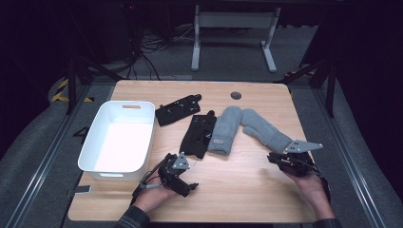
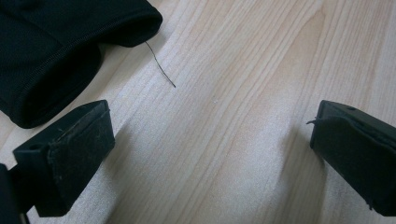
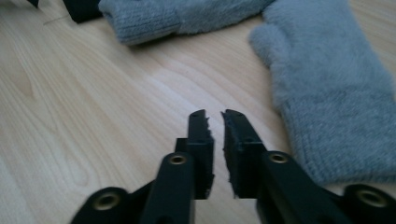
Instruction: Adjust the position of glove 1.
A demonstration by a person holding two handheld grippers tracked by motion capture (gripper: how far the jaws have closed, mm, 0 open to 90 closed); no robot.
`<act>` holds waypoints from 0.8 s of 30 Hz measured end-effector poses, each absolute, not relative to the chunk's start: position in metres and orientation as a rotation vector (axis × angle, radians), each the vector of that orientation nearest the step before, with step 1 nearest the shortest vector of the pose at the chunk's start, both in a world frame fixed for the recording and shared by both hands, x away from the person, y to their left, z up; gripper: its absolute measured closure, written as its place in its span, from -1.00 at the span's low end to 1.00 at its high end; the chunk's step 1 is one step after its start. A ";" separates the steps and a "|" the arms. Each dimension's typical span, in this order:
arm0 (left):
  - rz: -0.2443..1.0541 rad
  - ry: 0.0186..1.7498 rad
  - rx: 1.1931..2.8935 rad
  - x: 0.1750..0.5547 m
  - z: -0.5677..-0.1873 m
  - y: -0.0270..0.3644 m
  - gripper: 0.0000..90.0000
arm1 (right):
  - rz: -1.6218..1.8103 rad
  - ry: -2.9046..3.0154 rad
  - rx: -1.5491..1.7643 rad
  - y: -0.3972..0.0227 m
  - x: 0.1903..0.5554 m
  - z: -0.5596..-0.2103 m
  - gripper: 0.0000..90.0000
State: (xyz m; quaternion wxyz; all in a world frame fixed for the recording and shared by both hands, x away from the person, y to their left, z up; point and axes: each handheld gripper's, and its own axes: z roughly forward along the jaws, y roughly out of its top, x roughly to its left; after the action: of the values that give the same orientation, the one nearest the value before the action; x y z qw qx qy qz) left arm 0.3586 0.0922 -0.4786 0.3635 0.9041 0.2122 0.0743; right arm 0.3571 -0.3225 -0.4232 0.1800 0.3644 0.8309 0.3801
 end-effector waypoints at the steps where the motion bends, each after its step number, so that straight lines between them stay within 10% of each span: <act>1: 0.191 0.546 2.326 0.359 -0.479 0.092 -1.00 | 1.069 2.336 1.045 -0.325 0.363 -0.421 0.99; 24: 0.189 0.542 2.329 0.359 -0.479 0.092 -1.00 | 0.906 2.254 1.245 -0.367 0.435 -0.435 1.00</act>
State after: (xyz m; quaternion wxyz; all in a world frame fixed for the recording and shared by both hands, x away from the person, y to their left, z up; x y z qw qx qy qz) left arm 0.3588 0.0922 -0.4785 0.3630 0.9047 0.2106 0.0734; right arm 0.4349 -0.3666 -0.4352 0.2043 0.4464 0.8084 0.3249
